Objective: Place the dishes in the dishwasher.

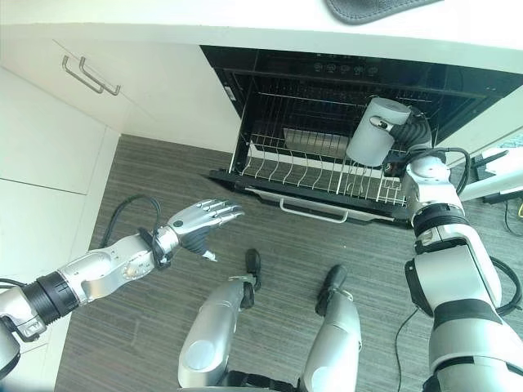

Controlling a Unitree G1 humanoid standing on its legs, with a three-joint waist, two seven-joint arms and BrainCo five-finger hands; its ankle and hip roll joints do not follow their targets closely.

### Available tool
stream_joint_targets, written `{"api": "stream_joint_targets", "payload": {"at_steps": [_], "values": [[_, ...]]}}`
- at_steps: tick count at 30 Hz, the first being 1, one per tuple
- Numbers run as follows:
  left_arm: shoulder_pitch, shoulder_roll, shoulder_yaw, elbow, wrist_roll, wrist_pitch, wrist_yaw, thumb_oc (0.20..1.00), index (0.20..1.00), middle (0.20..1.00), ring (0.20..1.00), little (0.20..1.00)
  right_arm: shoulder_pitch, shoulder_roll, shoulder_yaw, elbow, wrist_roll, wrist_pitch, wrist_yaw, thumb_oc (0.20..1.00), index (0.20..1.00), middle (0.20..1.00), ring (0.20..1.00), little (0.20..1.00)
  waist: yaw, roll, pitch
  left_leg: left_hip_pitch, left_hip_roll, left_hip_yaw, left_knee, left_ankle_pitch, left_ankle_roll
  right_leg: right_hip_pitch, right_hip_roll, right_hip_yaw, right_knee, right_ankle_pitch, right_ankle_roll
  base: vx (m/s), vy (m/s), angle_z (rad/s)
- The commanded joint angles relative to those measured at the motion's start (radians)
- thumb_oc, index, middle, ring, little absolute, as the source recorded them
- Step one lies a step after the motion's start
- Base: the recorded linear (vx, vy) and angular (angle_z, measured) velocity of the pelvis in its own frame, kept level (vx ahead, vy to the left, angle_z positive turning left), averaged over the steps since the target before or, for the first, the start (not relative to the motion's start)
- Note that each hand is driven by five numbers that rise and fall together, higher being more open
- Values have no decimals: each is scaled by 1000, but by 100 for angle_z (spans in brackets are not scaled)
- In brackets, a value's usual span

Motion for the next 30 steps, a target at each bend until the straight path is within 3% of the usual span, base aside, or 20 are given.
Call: {"api": "stream_joint_targets", "payload": {"at_steps": [1, 2, 4, 7, 8, 9, 11, 13, 21, 23, 26, 30], "values": [[4, 30, 23, -90, -14, 12, 26, 1000, 1000, 1000, 1000, 1000, -72, -46, 13, -4, -57, -33, -25, 200, 200, 200, 200, 200, 10, 15, -23, -20, 5, 81, 36, -83, 7, 11, -10, -28, 78, -105, 44, 36, -2, 3], [-3, 31, 20, -94, -19, 14, 26, 1000, 1000, 1000, 1000, 1000, -74, -43, 16, 3, -53, -31, -25, 200, 200, 200, 200, 200, 11, 17, -23, -14, -2, 67, 38, -101, 0, 14, -9, -15, 84, -122, 54, -44, -11, 5], [-17, 29, 17, -104, -22, 23, 22, 1000, 1000, 1000, 1000, 1000, -83, -33, 16, 19, -56, -33, -30, 200, 200, 200, 200, 200, 16, 25, -23, -38, 2, 83, 27, -74, 5, -11, -12, -33, 81, -101, 44, -57, -16, 4], [-25, 15, 9, -105, -19, 29, 20, 1000, 1000, 1000, 1000, 1000, -91, -6, 24, 31, -95, -35, -63, 200, 200, 200, 200, 200, 19, 32, -23, -32, -8, 74, 19, -90, -6, -10, -13, -22, 81, -118, 55, -3, 14, -3], [-20, 12, 11, -105, -16, 29, 20, 1000, 1000, 1000, 1000, 1000, -89, -3, 25, 33, -121, -31, -85, 470, 470, 470, 470, 470, 19, 33, -23, -31, -8, 74, 19, -91, -6, -10, -15, -22, 84, -119, 55, -12, 26, -3], [-18, 10, 13, -104, -14, 29, 21, 1000, 1000, 1000, 1000, 1000, -88, -2, 28, 33, -139, -31, -105, 1000, 1000, 1000, 1000, 1000, 19, 34, -23, -30, -9, 75, 19, -91, -6, -10, -16, -22, 83, -119, 55, 0, 0, 0], [-9, 6, 15, -109, -7, 40, 31, 1000, 1000, 1000, 1000, 1000, -92, -2, 49, 31, -237, 7, -211, 1000, 1000, 1000, 1000, 1000, 18, 36, -23, -29, -10, 77, 14, -89, -6, -12, -14, -20, 78, -115, 57, -34, 40, 1], [-9, 5, 15, -109, -8, 41, 31, 1000, 1000, 1000, 1000, 1000, -91, -5, 54, 37, -254, 0, -231, 1000, 1000, 1000, 1000, 1000, 17, 37, -23, -26, -11, 78, 11, -89, -6, -12, -16, -21, 77, -113, 58, -13, 16, 1], [18, -23, 6, -86, 26, 35, 63, 1000, 1000, 1000, 1000, 1000, -117, -2, 68, 33, -342, 18, -493, 1000, 1000, 1000, 1000, 1000, 18, 43, -23, -19, -16, 80, 9, -95, -2, -9, -17, -17, 67, -107, 64, -8, 13, -1], [38, -29, 15, -82, 32, 36, 70, 1000, 1000, 1000, 1000, 1000, -111, 2, 61, 27, -312, 8, -545, 1000, 1000, 1000, 1000, 1000, 17, 44, -23, -6, -17, 79, 3, -96, -2, 1, -16, -13, 60, -106, 65, -39, 37, -3], [109, -64, 37, -71, 84, 47, 88, 1000, 1000, 1000, 1000, 1000, -67, 33, -11, 6, -338, -57, -758, 1000, 1000, 1000, 1000, 1000, 12, 46, -23, 28, -11, 89, -22, -78, 5, 36, -8, -20, 16, -81, 60, -29, 39, -8], [163, -94, 54, -61, 114, 58, 107, 1000, 1000, 1000, 1000, 1000, -36, 51, -57, -22, -326, -137, -817, 1000, 1000, 1000, 1000, 1000, 8, 45, -23, 80, -10, 89, -39, -79, 4, 85, -7, -19, -9, -81, 62, -3, 46, -17]]}}
